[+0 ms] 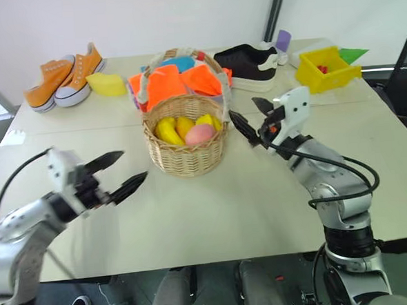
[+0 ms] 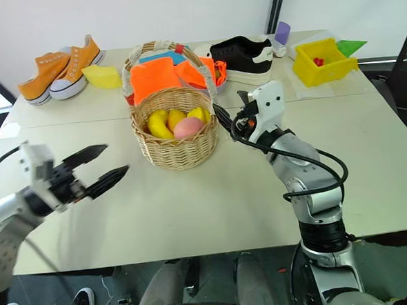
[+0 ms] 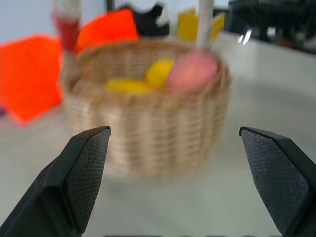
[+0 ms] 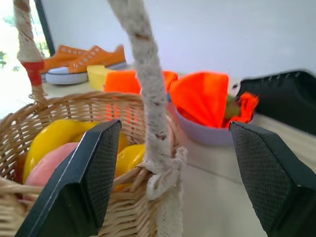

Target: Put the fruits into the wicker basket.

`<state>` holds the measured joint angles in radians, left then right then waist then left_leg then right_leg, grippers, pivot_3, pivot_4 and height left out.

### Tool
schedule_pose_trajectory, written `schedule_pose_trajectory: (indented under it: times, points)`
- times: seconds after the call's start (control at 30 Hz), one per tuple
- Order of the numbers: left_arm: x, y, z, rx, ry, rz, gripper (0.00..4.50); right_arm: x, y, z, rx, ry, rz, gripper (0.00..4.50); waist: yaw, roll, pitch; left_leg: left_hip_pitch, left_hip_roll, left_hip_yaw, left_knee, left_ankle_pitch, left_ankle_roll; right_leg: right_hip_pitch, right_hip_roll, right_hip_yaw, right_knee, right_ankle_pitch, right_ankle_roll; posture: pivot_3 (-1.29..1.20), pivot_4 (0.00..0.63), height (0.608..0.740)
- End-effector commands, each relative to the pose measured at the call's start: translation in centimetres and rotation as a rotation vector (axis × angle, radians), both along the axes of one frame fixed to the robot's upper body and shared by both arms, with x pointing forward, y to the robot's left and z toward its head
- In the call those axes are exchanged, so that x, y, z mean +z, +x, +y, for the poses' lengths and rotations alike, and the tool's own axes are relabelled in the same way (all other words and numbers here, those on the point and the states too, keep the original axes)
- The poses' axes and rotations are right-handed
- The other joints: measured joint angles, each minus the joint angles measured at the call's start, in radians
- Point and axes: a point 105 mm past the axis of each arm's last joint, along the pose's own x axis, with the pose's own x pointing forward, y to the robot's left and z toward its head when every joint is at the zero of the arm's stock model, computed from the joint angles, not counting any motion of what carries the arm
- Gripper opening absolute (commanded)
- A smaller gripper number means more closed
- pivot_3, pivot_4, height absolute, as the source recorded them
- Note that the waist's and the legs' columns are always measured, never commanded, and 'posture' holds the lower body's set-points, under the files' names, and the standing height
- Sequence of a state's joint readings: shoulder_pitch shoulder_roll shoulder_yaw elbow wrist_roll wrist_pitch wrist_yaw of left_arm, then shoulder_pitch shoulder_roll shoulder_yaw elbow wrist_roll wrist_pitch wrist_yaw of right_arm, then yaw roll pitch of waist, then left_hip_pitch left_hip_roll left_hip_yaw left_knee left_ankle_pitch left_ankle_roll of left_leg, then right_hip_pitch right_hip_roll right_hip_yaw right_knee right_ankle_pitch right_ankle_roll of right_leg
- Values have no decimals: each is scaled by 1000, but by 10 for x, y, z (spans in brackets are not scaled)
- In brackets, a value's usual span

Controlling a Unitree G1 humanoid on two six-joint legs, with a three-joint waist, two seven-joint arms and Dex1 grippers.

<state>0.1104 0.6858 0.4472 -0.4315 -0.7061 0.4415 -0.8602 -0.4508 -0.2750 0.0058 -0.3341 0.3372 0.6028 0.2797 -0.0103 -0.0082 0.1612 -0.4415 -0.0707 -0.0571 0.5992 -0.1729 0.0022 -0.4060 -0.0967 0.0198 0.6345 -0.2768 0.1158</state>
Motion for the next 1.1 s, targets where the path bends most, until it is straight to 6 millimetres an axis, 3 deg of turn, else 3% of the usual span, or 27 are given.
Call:
schedule_pose_trajectory:
  times: [0.03, 0.17, 0.3, 0.4, 0.57, 0.63, 0.77, 0.9, 1.03, 1.1]
  points:
    - [12, -15, 16, 5, -62, -83, 4478, 18, 9, 10, -8, 2, -63, 3656, -2, 0, 0, 0, 0, 0, 0, -1, -1, 0, 0, 0, -1, 0, 0, 0, 150, 740]
    - [3, -27, 34, 75, -119, -83, 4478, 21, 22, 14, -7, -17, -73, 3656, -4, 0, 0, 0, -1, 1, -1, -1, -1, 1, -1, 1, -3, 0, 0, 0, 150, 740]
    - [-6, -34, 36, 104, -132, -68, 4478, 21, 30, 15, -12, -49, -86, 3656, -5, 0, 0, 0, 0, 1, -2, -1, -1, 0, 0, 1, -2, 0, 0, 0, 150, 740]
    - [-6, -34, 34, 107, -140, -77, 4500, 16, 32, 16, -14, -57, -69, 2789, -6, 0, 0, 0, 0, 1, -2, -1, -1, 0, 0, 1, -2, 0, 0, 0, 150, 740]
    - [-4, -33, 30, 95, -154, -86, 4500, 20, 32, 12, -24, -45, -93, 113, -5, 0, 0, 0, 0, 0, -2, -1, -1, 0, 0, 0, -2, 0, 0, 0, 150, 740]
    - [-4, -30, 28, 88, -156, -88, 4500, 22, 33, 5, -45, -49, -105, 50, -4, 0, 0, 0, 0, 0, -2, -1, -1, 0, 0, 0, -2, 0, 0, 0, 150, 740]
    - [-3, -23, 22, 59, -172, -89, 4500, 18, 35, -32, -122, -102, -112, 50, -1, 0, 0, 0, -1, 0, -2, -1, -1, 0, 0, 0, -2, 0, 0, 0, 150, 740]
    - [5, -12, 9, 13, -203, -112, 4500, 14, 27, -101, -258, -178, -103, 50, 22, 0, 0, 0, -2, 1, -1, -1, -1, 1, -1, 0, -3, 0, 0, 0, 150, 740]
    - [9, -5, -15, -82, -200, -105, 4500, 9, 9, -164, -397, -258, -80, 50, 29, 0, 0, 0, -2, 1, -1, 0, 0, 4, -1, 0, -4, 0, 0, 0, 150, 740]
    - [7, 0, -29, -143, -187, -94, 4500, 7, -4, -206, -505, -270, -52, 50, 28, 0, 0, 0, -2, 1, -1, 0, 1, 8, -1, 0, -4, 0, 0, 0, 150, 740]
